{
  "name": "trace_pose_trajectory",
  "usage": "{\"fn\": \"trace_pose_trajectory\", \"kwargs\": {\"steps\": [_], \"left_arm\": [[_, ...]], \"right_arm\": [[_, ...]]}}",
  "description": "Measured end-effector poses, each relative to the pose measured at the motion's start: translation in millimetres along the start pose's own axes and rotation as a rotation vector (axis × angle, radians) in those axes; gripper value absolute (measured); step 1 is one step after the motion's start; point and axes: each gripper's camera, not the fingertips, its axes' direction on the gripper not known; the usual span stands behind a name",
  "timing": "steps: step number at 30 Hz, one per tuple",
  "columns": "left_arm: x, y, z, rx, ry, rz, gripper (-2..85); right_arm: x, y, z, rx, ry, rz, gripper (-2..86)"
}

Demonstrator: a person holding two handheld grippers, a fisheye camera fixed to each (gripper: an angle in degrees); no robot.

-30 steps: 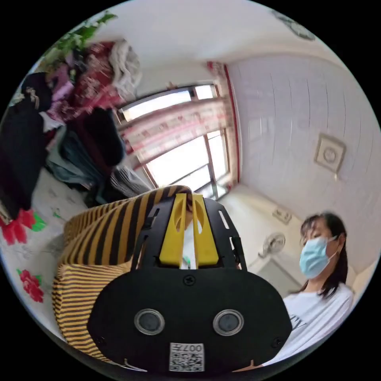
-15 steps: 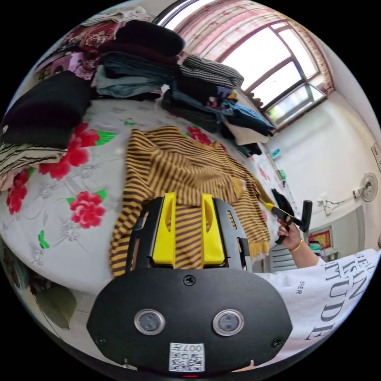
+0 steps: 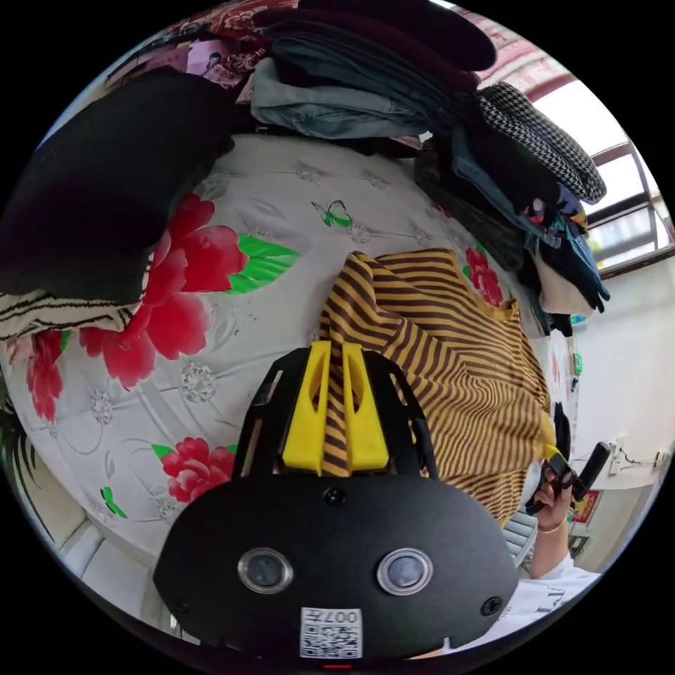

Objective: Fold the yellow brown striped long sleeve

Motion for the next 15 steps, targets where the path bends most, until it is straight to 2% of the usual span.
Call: {"fn": "trace_pose_trajectory", "kwargs": {"steps": [2, 6, 8, 11, 15], "left_arm": [[-7, 0, 5, 0.020, 0.011, -0.011, 1.3], [-21, 7, 19, 0.100, 0.066, -0.083, 2.7], [-28, 8, 20, 0.117, 0.091, -0.118, 4.9], [-28, 18, 5, 0.185, 0.069, -0.078, 5.9], [-25, 49, -11, 0.232, 0.065, -0.027, 5.9]], "right_arm": [[-1, 13, -24, 0.036, -0.006, 0.017, 4.5], [54, 41, -30, 0.021, 0.109, 0.213, 6.4], [80, 52, -51, 0.086, 0.098, 0.289, 7.3], [118, 80, -114, 0.283, 0.125, 0.415, 8.6], [183, 148, -202, 0.560, 0.191, 0.690, 9.4]]}}
